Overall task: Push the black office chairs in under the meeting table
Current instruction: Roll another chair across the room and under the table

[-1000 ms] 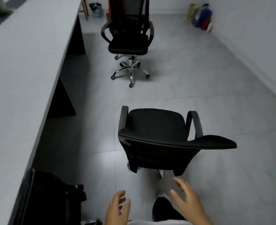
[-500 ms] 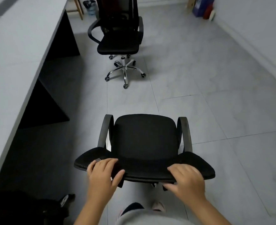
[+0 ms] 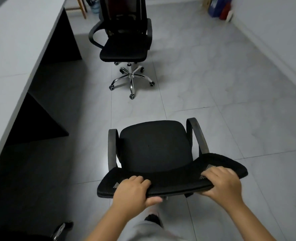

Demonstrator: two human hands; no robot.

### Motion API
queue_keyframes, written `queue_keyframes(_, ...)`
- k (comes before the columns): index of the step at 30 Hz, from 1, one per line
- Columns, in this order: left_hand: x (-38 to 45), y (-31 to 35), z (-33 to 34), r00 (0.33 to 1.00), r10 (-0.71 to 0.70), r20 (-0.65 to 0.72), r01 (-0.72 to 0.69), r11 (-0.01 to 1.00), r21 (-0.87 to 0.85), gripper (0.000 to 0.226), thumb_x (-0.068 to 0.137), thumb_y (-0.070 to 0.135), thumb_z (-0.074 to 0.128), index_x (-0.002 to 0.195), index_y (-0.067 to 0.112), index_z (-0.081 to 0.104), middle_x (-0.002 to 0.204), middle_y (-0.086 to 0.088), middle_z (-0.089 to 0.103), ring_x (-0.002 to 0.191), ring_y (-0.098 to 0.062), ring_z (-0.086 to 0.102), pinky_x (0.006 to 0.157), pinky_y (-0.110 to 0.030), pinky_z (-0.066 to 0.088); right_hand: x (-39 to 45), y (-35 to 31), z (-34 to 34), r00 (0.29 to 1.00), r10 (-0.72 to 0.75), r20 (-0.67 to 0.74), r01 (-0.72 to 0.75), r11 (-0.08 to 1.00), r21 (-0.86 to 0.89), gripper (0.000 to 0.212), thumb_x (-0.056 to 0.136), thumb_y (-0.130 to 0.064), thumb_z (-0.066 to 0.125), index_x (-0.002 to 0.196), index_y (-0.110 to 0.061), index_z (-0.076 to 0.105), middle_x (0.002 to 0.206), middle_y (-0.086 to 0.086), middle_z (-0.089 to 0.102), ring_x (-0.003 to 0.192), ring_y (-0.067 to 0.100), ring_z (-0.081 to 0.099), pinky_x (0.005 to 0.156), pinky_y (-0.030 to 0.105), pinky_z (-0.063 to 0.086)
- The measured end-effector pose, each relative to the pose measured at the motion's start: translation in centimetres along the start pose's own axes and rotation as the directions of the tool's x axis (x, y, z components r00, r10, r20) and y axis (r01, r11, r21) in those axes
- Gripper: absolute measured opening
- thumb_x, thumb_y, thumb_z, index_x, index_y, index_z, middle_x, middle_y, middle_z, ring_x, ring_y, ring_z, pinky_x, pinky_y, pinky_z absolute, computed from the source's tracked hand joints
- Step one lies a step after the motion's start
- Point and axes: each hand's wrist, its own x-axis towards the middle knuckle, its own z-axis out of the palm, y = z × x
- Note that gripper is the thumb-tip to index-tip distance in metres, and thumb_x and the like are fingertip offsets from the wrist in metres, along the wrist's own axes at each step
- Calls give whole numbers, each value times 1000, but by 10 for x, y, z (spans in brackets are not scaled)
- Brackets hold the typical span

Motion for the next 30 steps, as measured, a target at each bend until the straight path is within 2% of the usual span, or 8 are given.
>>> queue_keyframes(4,51,19,11,1000,-22,-9,22,1000,-22,81,83,70,-3,56,31,63,46,10,51,43,-4,51,38,-15,35,35,51,2,999,18,43,-16,999,-34,46,59,-62,55,59,-17,66,58,-5,62,52,17,57,56,23,38)
queue_keyframes(8,99,39,19,995,-43,-87,43,999,-8,78,86,67,0,55,30,61,44,9,50,40,-6,51,35,-15,34,65,101,5,1000,7,30,-6,999,-34,47,60,-62,52,57,-18,66,55,-6,61,50,16,57,57,22,35)
queue_keyframes(12,133,58,24,985,-99,-144,96,995,-27,77,85,68,3,53,29,61,44,11,50,40,-5,50,36,-14,34,87,143,12,996,-70,-56,70,998,-9,65,77,-70,35,48,-18,61,47,-6,55,44,13,51,55,19,28)
queue_keyframes(14,144,72,27,975,-142,-173,141,990,-18,77,85,69,6,54,28,63,44,12,51,40,-5,51,37,-14,35,96,164,14,989,-114,-96,117,993,23,73,80,-72,24,43,-18,56,43,-6,51,41,13,48,49,21,30)
queue_keyframes(16,151,90,29,959,-197,-201,202,979,3,77,85,69,8,54,27,64,45,12,52,41,-6,52,39,-15,36,102,183,16,981,-170,-98,176,982,61,73,80,-72,23,40,-18,52,41,-5,48,40,13,45,44,22,31)
queue_keyframes(21,169,149,37,896,-347,-277,364,932,9,78,86,69,14,55,22,67,47,9,57,41,-9,54,43,-15,35,122,238,19,931,-352,-95,361,927,105,72,81,-71,23,41,-18,51,42,-5,46,40,13,45,41,19,32)
queue_keyframes(25,198,193,39,822,-468,-325,504,863,33,80,88,67,12,54,18,66,46,6,57,41,-12,56,40,-19,38,156,280,24,875,-481,-51,483,869,103,59,66,-71,41,41,-18,53,42,-4,44,40,15,44,41,22,29)
queue_keyframes(30,250,241,52,716,-593,-367,652,756,52,79,89,65,13,49,17,61,42,4,52,38,-13,52,35,-18,37,204,329,40,806,-588,-62,587,783,207,50,62,-62,47,44,-16,56,43,-3,48,41,17,46,45,24,31)
